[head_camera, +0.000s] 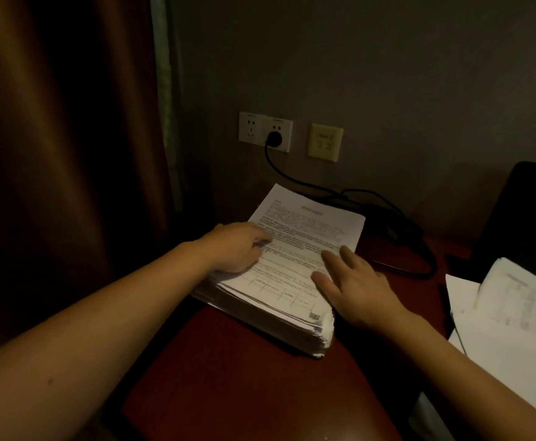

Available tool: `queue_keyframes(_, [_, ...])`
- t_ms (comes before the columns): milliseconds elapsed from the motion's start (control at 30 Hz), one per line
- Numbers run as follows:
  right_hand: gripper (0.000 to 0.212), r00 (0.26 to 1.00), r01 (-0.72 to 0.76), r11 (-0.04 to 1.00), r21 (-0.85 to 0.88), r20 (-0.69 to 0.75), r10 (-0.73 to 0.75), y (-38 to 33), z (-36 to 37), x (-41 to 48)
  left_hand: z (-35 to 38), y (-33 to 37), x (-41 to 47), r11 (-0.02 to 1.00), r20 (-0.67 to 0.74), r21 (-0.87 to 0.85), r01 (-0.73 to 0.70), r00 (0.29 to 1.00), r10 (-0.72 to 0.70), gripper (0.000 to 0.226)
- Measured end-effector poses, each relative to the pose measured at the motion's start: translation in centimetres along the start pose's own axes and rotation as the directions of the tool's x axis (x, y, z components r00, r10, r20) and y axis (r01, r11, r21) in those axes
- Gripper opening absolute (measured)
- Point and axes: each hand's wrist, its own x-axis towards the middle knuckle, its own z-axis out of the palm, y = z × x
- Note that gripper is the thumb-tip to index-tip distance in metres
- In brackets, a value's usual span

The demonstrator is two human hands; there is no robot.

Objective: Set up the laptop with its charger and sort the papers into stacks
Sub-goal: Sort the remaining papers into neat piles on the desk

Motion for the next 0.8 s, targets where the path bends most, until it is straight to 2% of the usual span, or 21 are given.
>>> queue_keyframes(67, [0.070,0.995,0.008,1.000,-0.014,0.098,-0.007,0.7,-0.5,0.1,0.1,1.3,-0.1,0.996,0.041,0.065,0.063,0.997,-0.066,0.052])
queue_keyframes(133, [0.071,0.993,0.025,0.999,-0.037,0.120,-0.020,1.9,-1.2,-0.1,0.4,2.9,-0.3,0.981,0.082,0.155,0.119,0.988,-0.133,0.059])
queue_keyframes(233, [0.070,0.999,0.039,0.996,-0.080,0.031,-0.036,4.3,-2.6,-1.9,0.8,6.4,-0.5,0.948,0.088,0.268,0.175,0.975,-0.205,0.063])
queue_keyframes(333, [0.066,0.999,0.012,0.993,-0.117,-0.029,-0.016,7.8,-3.8,-5.1,1.7,11.1,-0.8,0.953,0.043,0.285,0.106,0.992,-0.123,0.061])
queue_keyframes(533, [0.043,0.984,-0.159,0.977,-0.139,-0.106,0.145,16.5,-5.7,-13.6,5.1,23.3,-1.3,0.984,0.068,0.104,-0.147,0.988,0.141,0.064])
queue_keyframes(700, [0.032,0.883,-0.406,0.896,0.178,-0.175,0.435,23.3,-6.3,-20.9,9.9,28.6,-2.3,0.971,0.197,-0.120,-0.205,0.954,0.225,0.058])
queue_keyframes(800, [0.047,0.802,-0.519,0.809,0.274,-0.169,0.572,26.2,-6.1,-23.8,12.0,29.8,-3.2,0.967,0.110,-0.196,-0.165,0.976,0.189,0.061])
